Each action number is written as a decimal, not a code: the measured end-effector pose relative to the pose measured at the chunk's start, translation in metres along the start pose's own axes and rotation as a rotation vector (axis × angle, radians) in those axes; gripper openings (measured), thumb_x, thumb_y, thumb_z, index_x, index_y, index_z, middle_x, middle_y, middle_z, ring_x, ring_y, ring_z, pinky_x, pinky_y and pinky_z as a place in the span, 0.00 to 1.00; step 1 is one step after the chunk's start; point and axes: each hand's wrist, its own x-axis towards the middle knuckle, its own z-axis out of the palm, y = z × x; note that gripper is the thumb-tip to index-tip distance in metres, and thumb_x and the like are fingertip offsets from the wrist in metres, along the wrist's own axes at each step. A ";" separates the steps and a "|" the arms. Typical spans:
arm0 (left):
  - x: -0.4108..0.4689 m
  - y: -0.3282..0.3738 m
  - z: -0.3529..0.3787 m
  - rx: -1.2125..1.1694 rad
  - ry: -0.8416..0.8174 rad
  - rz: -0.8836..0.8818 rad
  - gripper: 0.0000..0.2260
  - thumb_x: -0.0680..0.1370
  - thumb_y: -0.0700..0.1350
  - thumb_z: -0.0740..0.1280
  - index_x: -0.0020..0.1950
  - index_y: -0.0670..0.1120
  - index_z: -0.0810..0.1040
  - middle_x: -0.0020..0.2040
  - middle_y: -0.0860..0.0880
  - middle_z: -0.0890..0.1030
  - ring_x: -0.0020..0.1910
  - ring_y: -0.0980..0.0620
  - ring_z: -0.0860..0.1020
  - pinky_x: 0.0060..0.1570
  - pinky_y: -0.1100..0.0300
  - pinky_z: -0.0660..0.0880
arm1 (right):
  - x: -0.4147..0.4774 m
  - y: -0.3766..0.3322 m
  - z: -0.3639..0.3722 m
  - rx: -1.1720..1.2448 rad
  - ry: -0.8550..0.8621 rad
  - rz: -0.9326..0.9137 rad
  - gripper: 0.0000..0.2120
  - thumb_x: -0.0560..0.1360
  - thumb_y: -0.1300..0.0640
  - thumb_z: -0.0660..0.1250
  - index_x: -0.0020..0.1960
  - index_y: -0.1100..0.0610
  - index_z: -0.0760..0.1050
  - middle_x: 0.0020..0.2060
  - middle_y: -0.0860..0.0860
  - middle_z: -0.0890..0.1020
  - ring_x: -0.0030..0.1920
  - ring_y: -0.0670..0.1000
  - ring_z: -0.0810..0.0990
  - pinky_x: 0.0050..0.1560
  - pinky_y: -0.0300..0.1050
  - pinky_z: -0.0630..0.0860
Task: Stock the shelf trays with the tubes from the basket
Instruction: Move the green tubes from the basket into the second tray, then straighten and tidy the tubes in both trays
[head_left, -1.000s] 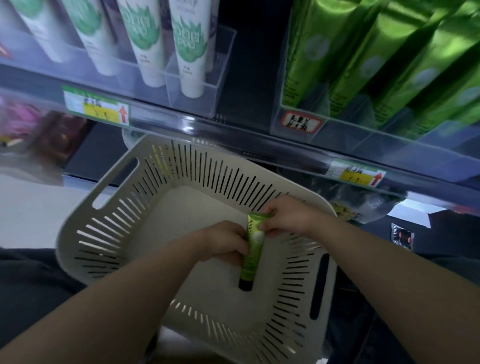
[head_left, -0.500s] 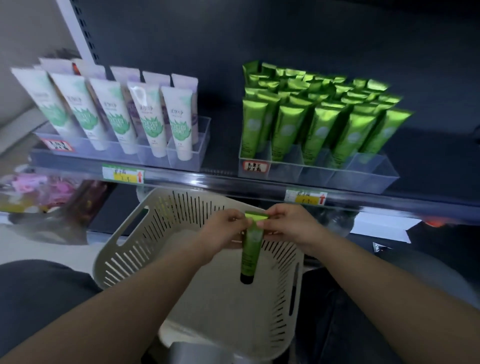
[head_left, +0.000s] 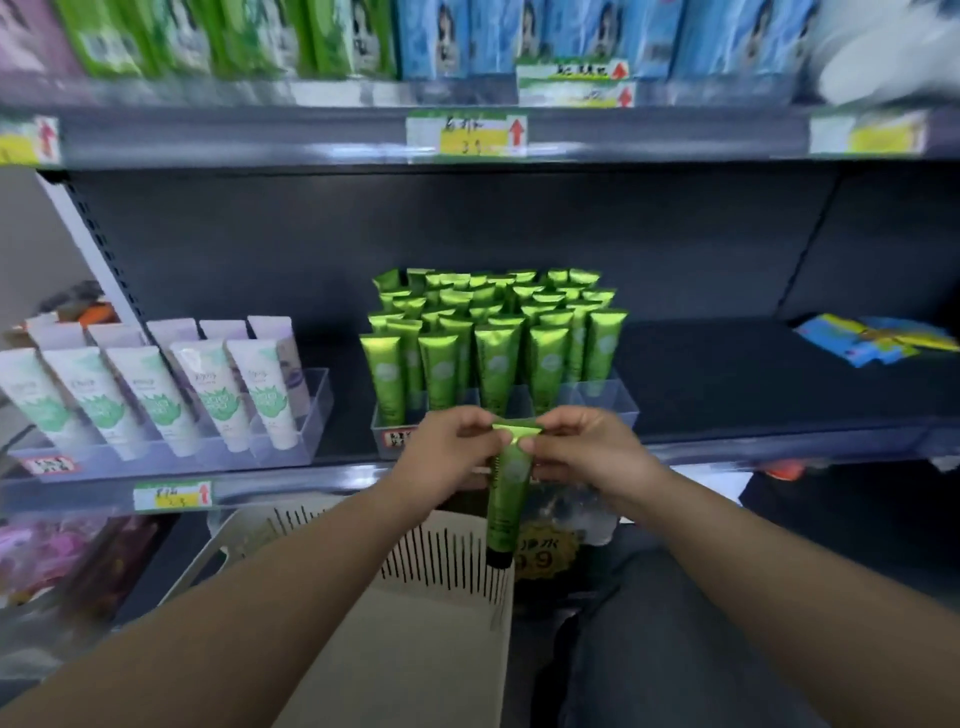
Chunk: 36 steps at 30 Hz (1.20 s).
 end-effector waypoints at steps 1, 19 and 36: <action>0.005 0.008 0.007 0.011 0.000 0.016 0.06 0.77 0.41 0.67 0.51 0.39 0.78 0.42 0.44 0.78 0.43 0.48 0.78 0.50 0.45 0.79 | -0.001 -0.007 -0.009 0.002 0.013 -0.017 0.07 0.70 0.69 0.72 0.41 0.59 0.76 0.37 0.54 0.81 0.33 0.48 0.82 0.39 0.42 0.82; 0.097 0.090 0.090 0.178 0.054 0.299 0.05 0.78 0.41 0.65 0.51 0.48 0.78 0.48 0.45 0.82 0.52 0.44 0.80 0.53 0.45 0.78 | 0.051 -0.075 -0.110 -0.091 0.194 -0.275 0.09 0.71 0.67 0.71 0.50 0.65 0.79 0.40 0.55 0.81 0.41 0.49 0.80 0.46 0.41 0.80; 0.133 0.047 0.106 0.271 0.159 0.290 0.07 0.79 0.39 0.63 0.52 0.50 0.75 0.48 0.43 0.80 0.48 0.46 0.79 0.53 0.45 0.78 | 0.086 -0.038 -0.114 -0.009 0.221 -0.270 0.07 0.71 0.69 0.70 0.42 0.58 0.79 0.37 0.56 0.79 0.43 0.55 0.76 0.49 0.48 0.76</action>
